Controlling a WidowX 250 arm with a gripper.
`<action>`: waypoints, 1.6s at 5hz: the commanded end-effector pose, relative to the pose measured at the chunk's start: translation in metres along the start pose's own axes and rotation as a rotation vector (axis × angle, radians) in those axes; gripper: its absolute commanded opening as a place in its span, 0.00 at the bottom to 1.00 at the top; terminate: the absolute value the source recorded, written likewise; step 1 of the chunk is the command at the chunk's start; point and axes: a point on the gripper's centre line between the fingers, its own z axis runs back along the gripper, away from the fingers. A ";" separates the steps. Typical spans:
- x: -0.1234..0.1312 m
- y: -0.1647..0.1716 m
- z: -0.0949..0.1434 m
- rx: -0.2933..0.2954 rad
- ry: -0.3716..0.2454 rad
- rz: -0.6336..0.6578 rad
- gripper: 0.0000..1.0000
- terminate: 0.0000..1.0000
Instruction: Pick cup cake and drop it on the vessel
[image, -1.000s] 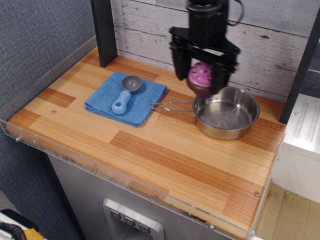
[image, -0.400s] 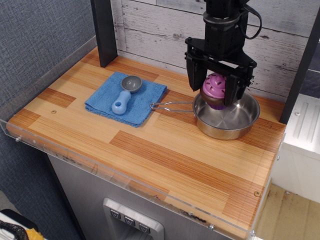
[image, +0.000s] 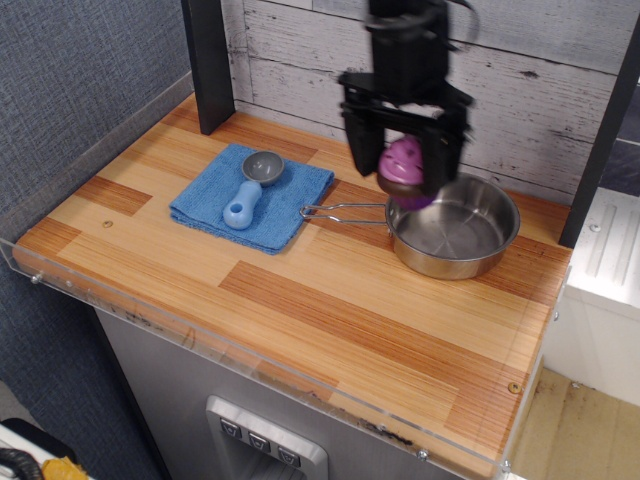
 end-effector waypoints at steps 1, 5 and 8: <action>0.004 0.009 0.022 0.211 -0.118 -0.017 1.00 0.00; 0.014 -0.022 0.024 0.127 -0.118 -0.141 1.00 0.00; 0.015 -0.031 0.015 0.128 -0.141 -0.146 0.00 0.00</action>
